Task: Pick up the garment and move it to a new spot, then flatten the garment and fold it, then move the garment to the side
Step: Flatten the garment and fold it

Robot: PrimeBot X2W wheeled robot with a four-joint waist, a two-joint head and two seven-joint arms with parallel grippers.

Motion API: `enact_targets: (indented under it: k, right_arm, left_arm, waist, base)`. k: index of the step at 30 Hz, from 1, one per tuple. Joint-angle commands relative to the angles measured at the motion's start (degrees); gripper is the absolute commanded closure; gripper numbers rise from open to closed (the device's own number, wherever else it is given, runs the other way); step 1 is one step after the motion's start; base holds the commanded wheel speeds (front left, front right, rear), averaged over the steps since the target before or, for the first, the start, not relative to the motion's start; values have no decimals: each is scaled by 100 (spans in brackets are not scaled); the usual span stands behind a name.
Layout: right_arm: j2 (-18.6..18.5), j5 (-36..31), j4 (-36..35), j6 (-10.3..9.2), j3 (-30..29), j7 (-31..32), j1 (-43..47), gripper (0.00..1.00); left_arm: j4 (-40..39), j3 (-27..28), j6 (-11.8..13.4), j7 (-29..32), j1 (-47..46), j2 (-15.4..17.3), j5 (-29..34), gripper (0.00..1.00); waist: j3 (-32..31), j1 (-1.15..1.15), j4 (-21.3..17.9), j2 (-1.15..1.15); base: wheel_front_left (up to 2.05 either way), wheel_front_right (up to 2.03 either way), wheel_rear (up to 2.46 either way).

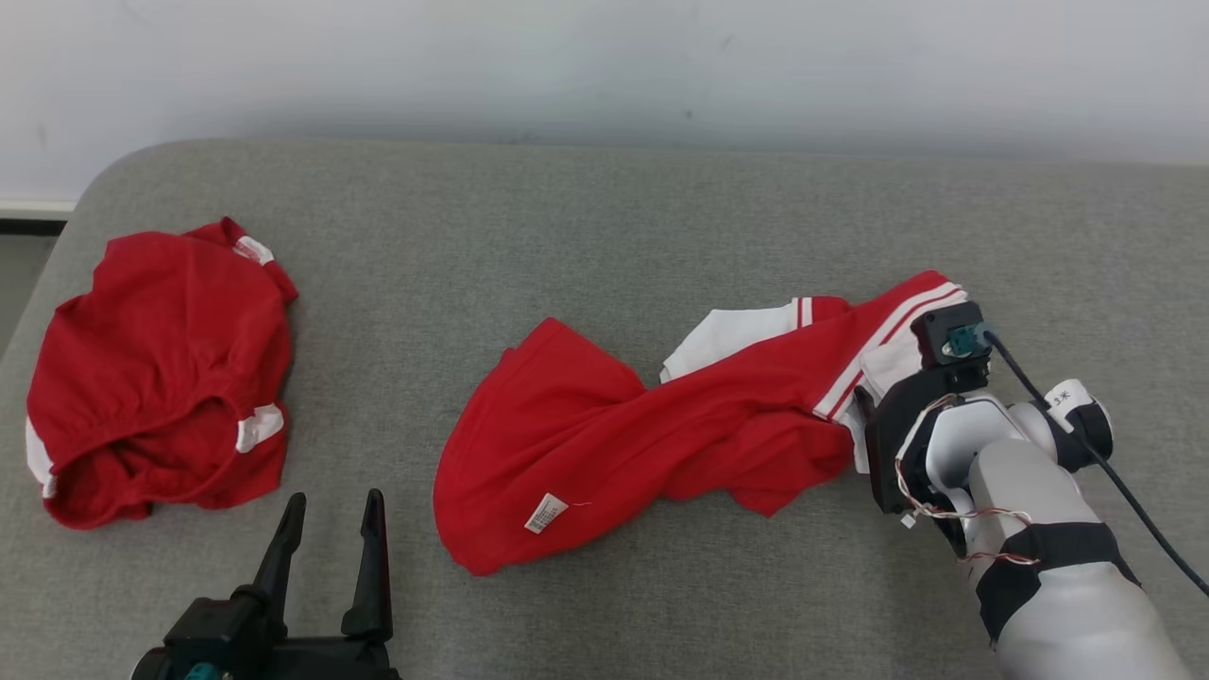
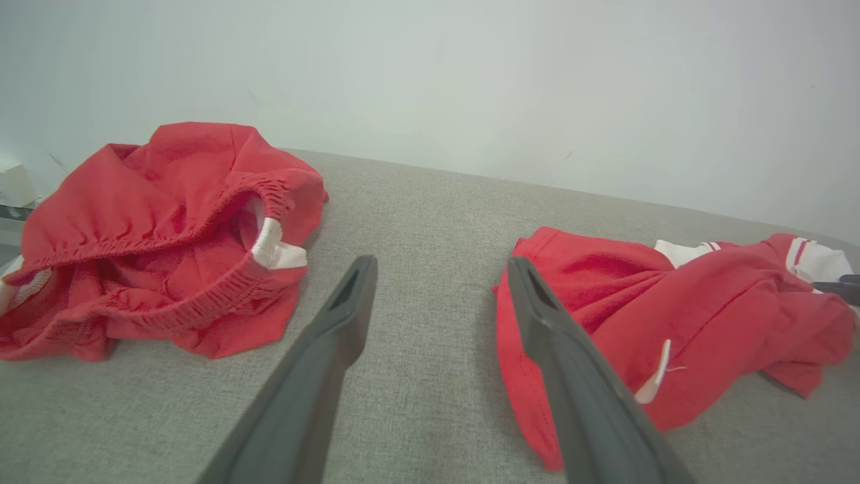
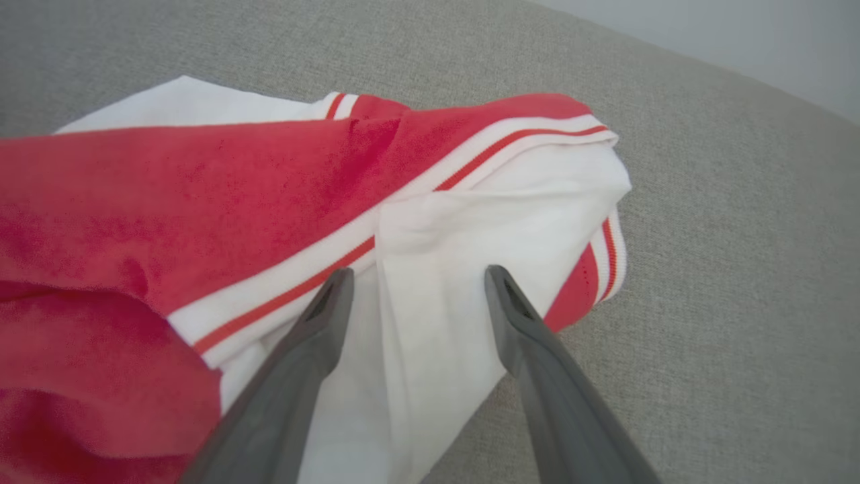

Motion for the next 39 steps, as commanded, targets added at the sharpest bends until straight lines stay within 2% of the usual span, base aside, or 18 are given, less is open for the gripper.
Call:
enact_targets:
  k: [1, 7, 8, 9, 10, 11, 12, 17, 28, 31, 35, 36, 37, 39]
  right_arm:
    - [-32, -171, 132, -15, 7, -115, -65, 0]
    - [-55, -450, 422, -15, -44, -358, -82, 0]
    - [-56, -486, 456, -15, -91, -401, -87, 16]
    - [-48, -539, 488, -15, -127, -435, -90, 50]
    - [-49, -583, 511, -15, -184, -470, -92, 72]
    - [-47, -632, 521, -15, -248, -512, -92, 98]
    - [-43, -691, 521, -15, -304, -564, -91, 100]
    - [14, -814, 447, -15, -711, -893, 21, 100]
    - [325, 3, -359, -15, -2064, -1933, 1185, 100]
    - [357, 297, -681, -15, -2226, -2074, 1591, 100]
    - [363, 891, -866, -15, -2100, -2172, 2096, 100]
    - [365, 1019, -863, -15, -2057, -2146, 2219, 73]
    - [364, 1139, -852, -15, -2009, -2108, 2319, 0]
    - [362, 1285, -818, -15, -1891, -2015, 2493, 0]
  left_arm:
    - [39, -5, -21, -3, -81, -20, 55, 0]
    - [80, 16, -26, -3, -104, -43, 91, 0]
    - [85, 29, -27, -4, -80, -46, 94, 0]
    - [91, 40, -27, -3, -52, -50, 99, 0]
    - [98, 50, -32, -3, -32, -52, 104, 0]
    - [101, 59, -37, -3, -17, -51, 107, 0]
    - [104, 72, -39, -3, -2, -53, 108, 0]
    - [120, 115, -63, -3, 71, -60, 114, 0]
    - [105, 316, -40, -3, 256, -68, 112, 0]
    - [100, 361, -48, -3, 309, -70, 124, 0]
    - [131, 388, -84, -3, 323, -73, 115, 0]
    - [144, 388, -82, -3, 327, -72, 120, 0]
    - [154, 391, -85, -4, 327, -72, 126, 0]
    - [180, 389, -93, -4, 322, -74, 131, 0]
  waist:
    - [118, -1, 136, -1]
    - [49, -1, 107, -1]
    - [28, -1, 87, -1]
    - [2, -1, 60, -1]
    - [-16, -1, 39, -1]
    - [-36, -1, 16, -1]
    - [-58, -1, -9, -1]
    - [-183, -1, -146, -1]
    - [-402, -1, -538, -1]
    - [-431, -1, -627, -1]
    - [-470, -1, -700, -1]
    - [-479, -1, -711, -1]
    - [-488, -1, -720, -1]
    - [-505, -1, -733, -1]
  base:
    - [0, 0, 0]
    - [0, 0, 0]
    - [0, 0, 0]
    - [0, 0, 0]
    - [0, 0, 0]
    - [0, 0, 0]
    - [0, 0, 0]
    - [0, 0, 0]
    - [0, 0, 0]
    - [0, 0, 0]
    - [0, 0, 0]
    - [0, 0, 0]
    - [0, 0, 0]
    - [0, 0, 0]
